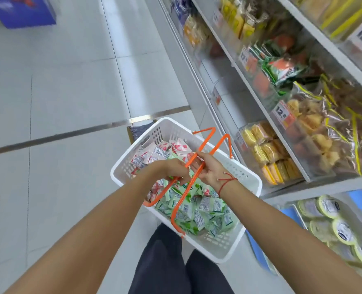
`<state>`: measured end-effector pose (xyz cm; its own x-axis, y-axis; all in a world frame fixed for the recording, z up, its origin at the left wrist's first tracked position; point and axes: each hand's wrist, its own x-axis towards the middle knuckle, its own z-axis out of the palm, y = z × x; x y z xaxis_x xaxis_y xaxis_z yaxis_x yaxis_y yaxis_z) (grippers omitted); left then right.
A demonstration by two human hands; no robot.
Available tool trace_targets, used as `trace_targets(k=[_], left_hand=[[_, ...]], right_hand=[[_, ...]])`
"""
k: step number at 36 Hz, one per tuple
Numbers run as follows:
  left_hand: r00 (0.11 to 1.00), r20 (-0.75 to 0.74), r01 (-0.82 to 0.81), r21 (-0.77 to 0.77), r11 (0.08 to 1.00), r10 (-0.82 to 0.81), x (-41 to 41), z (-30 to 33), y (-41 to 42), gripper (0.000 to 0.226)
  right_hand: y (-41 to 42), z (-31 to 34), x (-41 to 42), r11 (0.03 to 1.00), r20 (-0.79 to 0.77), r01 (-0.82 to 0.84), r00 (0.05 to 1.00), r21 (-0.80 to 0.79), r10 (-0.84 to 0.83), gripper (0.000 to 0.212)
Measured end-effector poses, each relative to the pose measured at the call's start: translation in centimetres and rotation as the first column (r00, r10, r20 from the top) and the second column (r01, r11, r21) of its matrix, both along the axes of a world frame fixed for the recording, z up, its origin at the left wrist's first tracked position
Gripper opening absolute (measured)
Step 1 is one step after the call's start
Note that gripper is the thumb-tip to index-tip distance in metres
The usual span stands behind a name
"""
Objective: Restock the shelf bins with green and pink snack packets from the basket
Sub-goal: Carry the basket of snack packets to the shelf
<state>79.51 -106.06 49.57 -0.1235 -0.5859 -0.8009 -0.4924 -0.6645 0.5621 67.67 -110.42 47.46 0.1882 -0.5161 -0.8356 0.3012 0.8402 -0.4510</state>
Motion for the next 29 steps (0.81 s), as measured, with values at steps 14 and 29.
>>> trace_targets(k=[14, 29], left_hand=[[0.994, 0.046, 0.1, -0.042, 0.994, -0.098, 10.3, 0.4, -17.0, 0.028], [0.997, 0.046, 0.052, 0.035, 0.998, -0.054, 18.6, -1.1, -36.1, 0.02]], right_hand=[[-16.6, -0.2, 10.0, 0.996, 0.072, 0.09, 0.993, -0.015, -0.089, 0.019], [-32.1, -2.5, 15.3, 0.998, -0.051, 0.033, 0.998, -0.046, -0.035, 0.01]])
